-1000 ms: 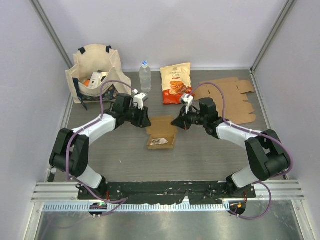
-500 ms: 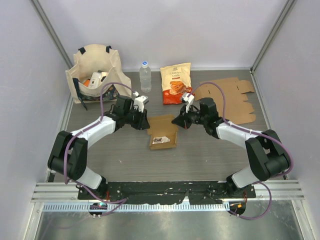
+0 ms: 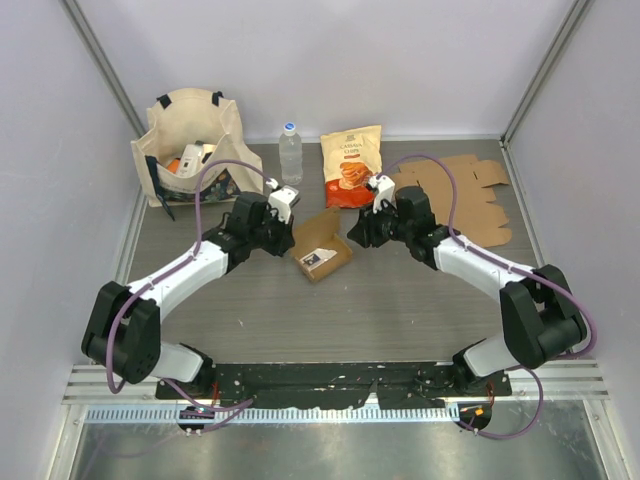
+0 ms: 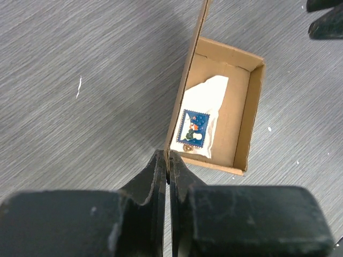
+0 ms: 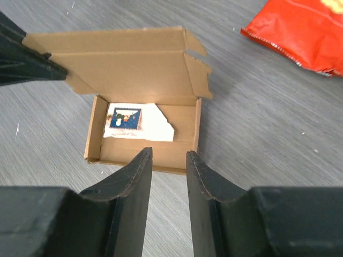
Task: Fold the paper box
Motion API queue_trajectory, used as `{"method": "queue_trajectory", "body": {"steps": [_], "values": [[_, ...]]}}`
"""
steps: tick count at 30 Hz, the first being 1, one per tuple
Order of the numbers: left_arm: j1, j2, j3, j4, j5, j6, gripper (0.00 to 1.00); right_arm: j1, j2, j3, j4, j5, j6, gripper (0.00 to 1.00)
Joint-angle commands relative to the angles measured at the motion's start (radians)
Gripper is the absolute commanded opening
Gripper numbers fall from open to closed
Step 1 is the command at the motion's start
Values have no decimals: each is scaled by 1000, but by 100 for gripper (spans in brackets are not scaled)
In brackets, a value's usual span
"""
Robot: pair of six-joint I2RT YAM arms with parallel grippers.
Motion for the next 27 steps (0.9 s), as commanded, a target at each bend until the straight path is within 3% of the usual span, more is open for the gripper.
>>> {"method": "queue_trajectory", "body": {"steps": [1, 4, 6, 8, 12, 17, 22, 27], "values": [[-9, -14, -1, 41, -44, 41, 7, 12, -17, 80, -80, 72, -44, 39], [-11, -9, 1, 36, -36, 55, 6, 5, -3, 92, -68, 132, -100, 47], [-12, -4, -2, 36, -15, 58, 6, -38, 40, 86, 11, 67, -151, 60], [-14, 0, -2, 33, -4, 58, 6, -77, 95, 105, 43, -117, -168, 60], [-23, -3, -5, 27, -2, 95, 6, -97, 193, 161, 63, -260, -235, 59], [-26, -17, -17, 30, -1, 110, 6, -97, 269, 198, 93, -325, -251, 56], [-29, -13, -19, 30, 5, 115, 6, -95, 322, 276, 9, -369, -286, 51], [-29, -4, -17, 29, 4, 119, 6, -95, 318, 249, 64, -394, -268, 47]]}}
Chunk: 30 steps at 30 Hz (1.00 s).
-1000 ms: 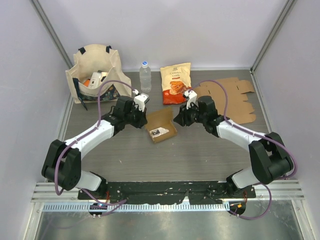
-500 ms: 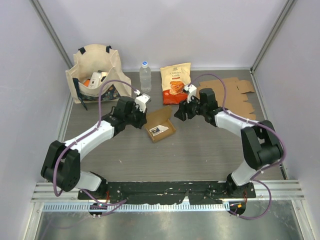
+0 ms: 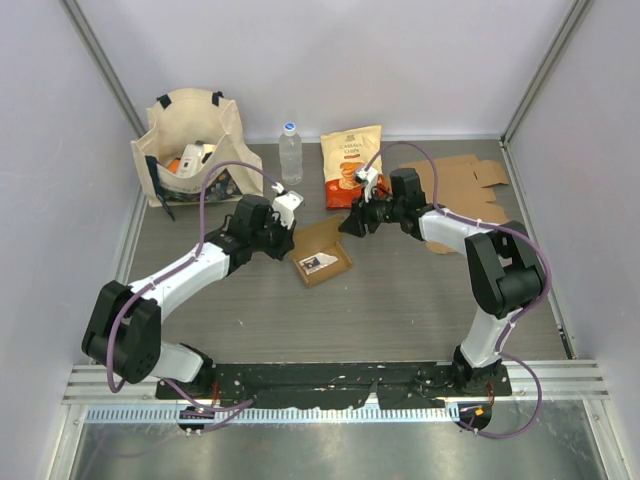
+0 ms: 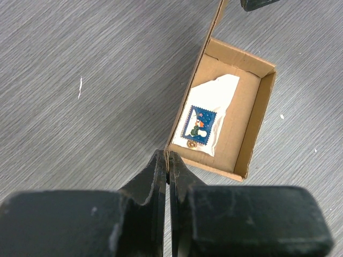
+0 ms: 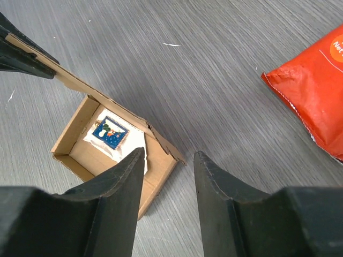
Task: Fold the paper box
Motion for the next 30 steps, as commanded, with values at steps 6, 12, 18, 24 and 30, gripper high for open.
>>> {"method": "queue_trajectory", "body": {"steps": [6, 12, 18, 24, 30], "values": [[-3, -4, -4, 33, 19, 20, 6, 8, 25, 40, 49, -80, -12, 33], [-3, 3, -3, 33, 25, 17, 6, 29, 33, 30, 72, -86, -9, 26], [-3, 5, -3, 33, 27, 20, 6, 35, 35, 24, 104, -28, -11, 40], [-3, 2, -7, 30, 27, 24, 7, 28, 36, 35, 92, 35, -40, 50], [-3, 6, -4, 30, 27, 24, 6, 28, 35, 37, 72, -1, -42, 34]]}}
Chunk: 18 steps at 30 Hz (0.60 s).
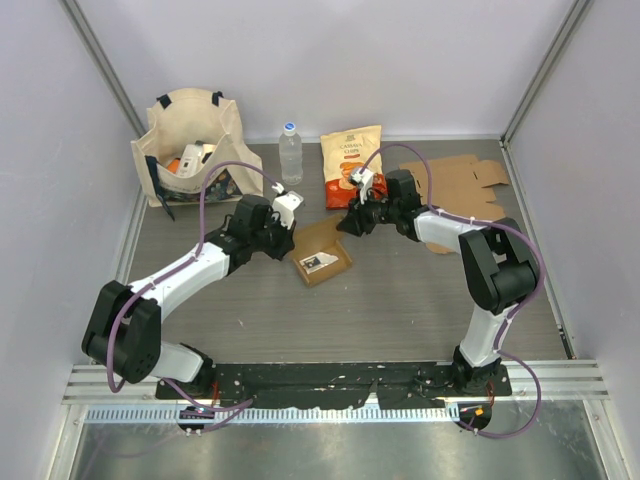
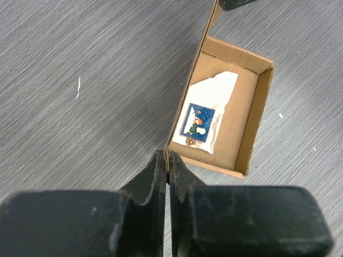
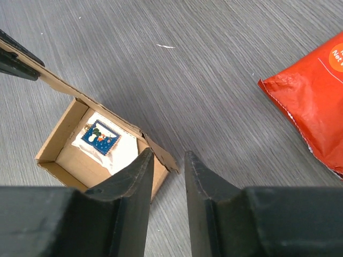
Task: Fold the paper box
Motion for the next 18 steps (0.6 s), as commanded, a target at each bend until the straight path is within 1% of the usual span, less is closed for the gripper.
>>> {"method": "queue_trajectory", "body": {"steps": [1, 3, 4, 5, 6, 7, 8, 9, 11, 12, 17, 18], "values": [[-3, 7, -4, 27, 18, 19, 6, 3, -5, 24, 33, -27, -4, 28], [-5, 5, -1, 27, 18, 15, 6, 3, -1, 16, 62, -53, 19, 21], [-5, 5, -1, 27, 16, 15, 7, 8, 3, 17, 73, -70, 31, 14], [-5, 7, 1, 30, 7, 9, 7, 11, 4, 7, 113, -76, 51, 10], [-3, 5, 4, 30, -23, -14, 10, 14, 3, 4, 115, -67, 62, 6], [-5, 4, 6, 33, -42, -27, 14, 17, -11, -4, 118, -67, 71, 1], [-5, 4, 4, 34, -52, -33, 24, 26, -22, -39, 166, -40, 86, 1], [-5, -1, -2, 40, -60, -33, 29, 29, -39, -61, 188, -26, 95, 1], [-3, -7, -13, 63, -79, -70, 34, 29, -77, -108, 243, 6, 118, 1], [-5, -7, -16, 66, -82, -71, 34, 29, -85, -118, 248, 29, 120, 1], [-3, -2, -10, 57, -111, -68, 24, 31, -103, -115, 211, 40, 100, 1], [-3, -2, -7, 51, -115, -64, 24, 31, -105, -113, 207, 51, 97, 1]]}}
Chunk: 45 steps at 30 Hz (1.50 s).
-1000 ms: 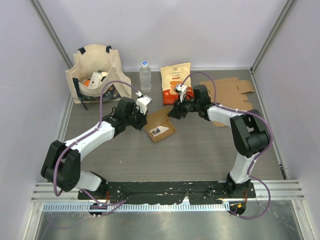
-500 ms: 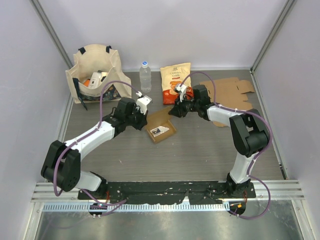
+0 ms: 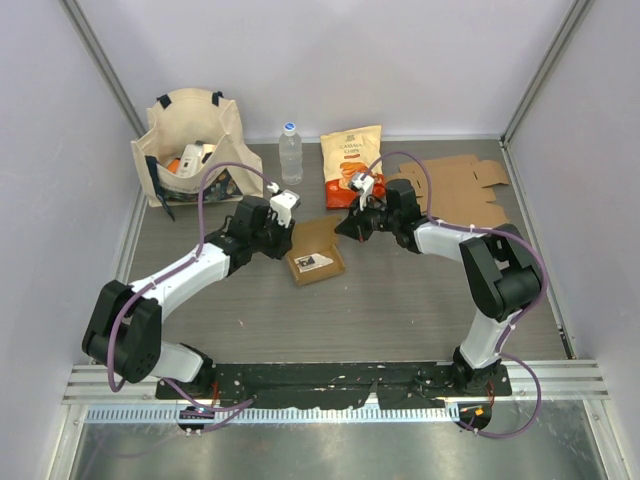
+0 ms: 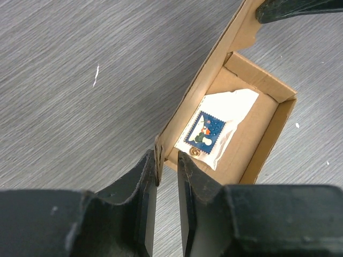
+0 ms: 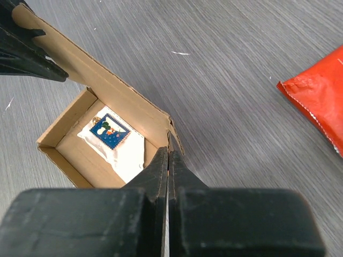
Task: Fold the paper box
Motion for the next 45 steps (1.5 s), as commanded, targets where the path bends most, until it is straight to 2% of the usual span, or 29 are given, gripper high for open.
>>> {"method": "queue_trajectory", "body": {"steps": [1, 5, 13, 18, 23, 27, 28, 33, 35, 37, 39, 43, 45], "values": [[-3, -1, 8, 31, -46, -4, 24, 5, -60, 1, 47, 38, -3, 1], [-3, -15, 5, 20, -67, -3, 25, 3, -63, 6, 28, 53, -12, 1], [-3, 2, 17, 80, -58, -44, 11, 41, -78, 3, 20, 99, -11, 1], [-2, 34, 39, 84, -60, -65, 13, 51, -78, -7, 27, 119, -6, 1], [-2, 25, 42, 77, -96, -75, 7, 67, -83, 4, 20, 173, 17, 1], [-3, 45, 73, 23, -151, -114, 11, 89, -106, -22, 46, 326, 70, 1], [-3, 45, 77, 19, -159, -119, 16, 89, -110, -40, 69, 339, 78, 1], [-3, 25, 68, 12, -198, -108, 24, 91, -110, -47, 66, 360, 78, 1], [-3, 17, 62, 14, -193, -102, 21, 91, -112, -43, 59, 359, 77, 1], [-3, 17, 59, 17, -184, -102, 14, 92, -110, -39, 56, 353, 77, 1], [-3, 28, 65, 20, -172, -107, 12, 95, -112, -36, 51, 356, 77, 1], [-3, 45, 85, 31, -171, -112, 11, 114, -113, -42, 60, 366, 77, 1], [-3, 48, 89, 32, -171, -110, 15, 117, -112, -48, 65, 368, 78, 1]]}}
